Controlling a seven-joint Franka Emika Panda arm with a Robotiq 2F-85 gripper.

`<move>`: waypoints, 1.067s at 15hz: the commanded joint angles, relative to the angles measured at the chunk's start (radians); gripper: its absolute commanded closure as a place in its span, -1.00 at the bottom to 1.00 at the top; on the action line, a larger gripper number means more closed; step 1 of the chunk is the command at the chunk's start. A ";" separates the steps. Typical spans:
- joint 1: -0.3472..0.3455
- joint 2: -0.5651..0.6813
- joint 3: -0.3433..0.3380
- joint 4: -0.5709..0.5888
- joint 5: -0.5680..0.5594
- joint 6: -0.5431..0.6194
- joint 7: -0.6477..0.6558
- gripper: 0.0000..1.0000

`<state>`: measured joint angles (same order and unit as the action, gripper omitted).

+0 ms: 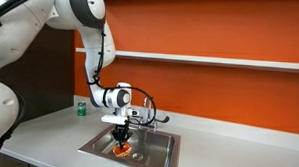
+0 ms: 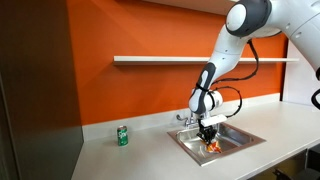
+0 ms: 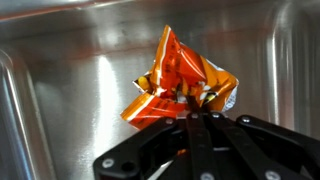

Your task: Put the packet in the sink

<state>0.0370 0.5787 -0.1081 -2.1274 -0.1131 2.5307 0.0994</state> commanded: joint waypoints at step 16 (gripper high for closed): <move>-0.012 0.101 -0.002 0.019 0.036 0.074 0.015 0.99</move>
<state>0.0366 0.6676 -0.1143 -2.1228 -0.0892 2.5953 0.1004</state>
